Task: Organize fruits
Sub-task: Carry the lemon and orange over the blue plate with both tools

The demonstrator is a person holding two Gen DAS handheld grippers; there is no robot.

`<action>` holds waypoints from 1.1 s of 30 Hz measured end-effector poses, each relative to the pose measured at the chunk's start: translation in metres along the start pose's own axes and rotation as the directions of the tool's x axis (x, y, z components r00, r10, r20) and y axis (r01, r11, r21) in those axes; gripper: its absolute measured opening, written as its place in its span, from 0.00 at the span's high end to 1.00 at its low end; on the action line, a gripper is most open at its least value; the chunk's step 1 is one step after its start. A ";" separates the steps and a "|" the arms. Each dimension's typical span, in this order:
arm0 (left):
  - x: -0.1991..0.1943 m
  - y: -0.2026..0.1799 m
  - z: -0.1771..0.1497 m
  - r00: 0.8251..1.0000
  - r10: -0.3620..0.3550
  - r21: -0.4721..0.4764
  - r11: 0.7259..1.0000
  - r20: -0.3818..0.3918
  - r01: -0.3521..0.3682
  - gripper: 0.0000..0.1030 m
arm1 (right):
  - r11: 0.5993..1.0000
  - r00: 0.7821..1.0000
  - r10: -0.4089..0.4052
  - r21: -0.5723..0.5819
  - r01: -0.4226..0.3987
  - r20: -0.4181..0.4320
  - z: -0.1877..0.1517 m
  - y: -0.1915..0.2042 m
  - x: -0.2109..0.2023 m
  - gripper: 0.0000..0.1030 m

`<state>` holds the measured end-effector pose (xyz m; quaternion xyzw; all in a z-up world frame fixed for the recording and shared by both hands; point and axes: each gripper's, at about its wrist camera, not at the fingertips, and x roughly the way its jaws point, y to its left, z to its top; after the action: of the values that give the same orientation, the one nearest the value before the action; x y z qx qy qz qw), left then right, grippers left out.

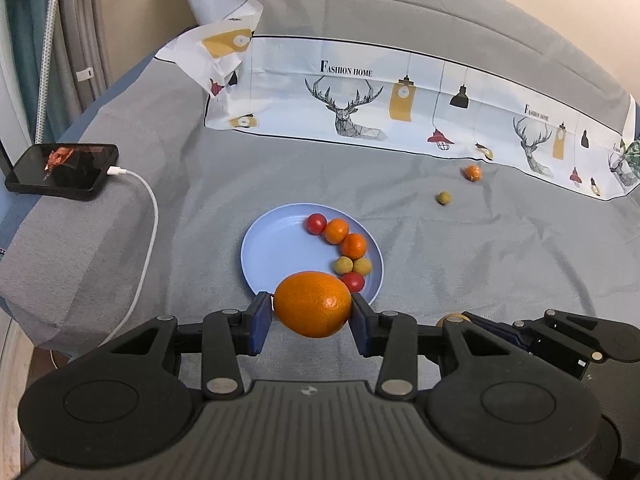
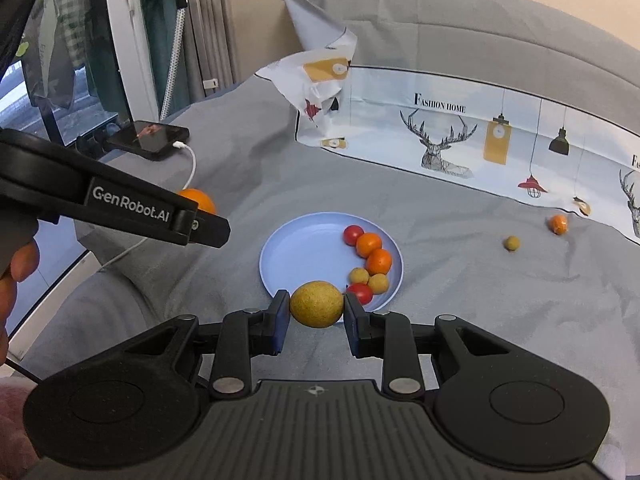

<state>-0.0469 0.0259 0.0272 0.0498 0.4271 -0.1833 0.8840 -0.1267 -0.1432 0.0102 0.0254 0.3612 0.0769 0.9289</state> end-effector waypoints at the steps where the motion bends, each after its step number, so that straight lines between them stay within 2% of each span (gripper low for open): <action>1: 0.002 0.001 0.001 1.000 0.002 -0.002 1.000 -0.002 -0.002 0.55 | 1.000 1.000 0.000 -0.001 0.000 -0.007 0.000 0.000 0.002 0.71; 14: 0.045 0.006 0.016 0.998 0.040 0.000 0.999 -0.048 -0.040 0.55 | 1.000 0.998 0.000 0.019 0.001 -0.069 0.006 -0.009 0.039 0.71; 33: 0.162 0.016 0.048 0.982 0.090 0.031 0.996 -0.164 -0.086 0.55 | 1.000 0.983 0.002 0.024 0.002 -0.184 0.025 -0.031 0.148 0.71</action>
<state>0.0863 -0.0170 -0.0688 0.0942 0.4942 -0.1443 0.8521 0.0018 -0.1498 -0.0728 0.0291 0.4465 0.0745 0.8912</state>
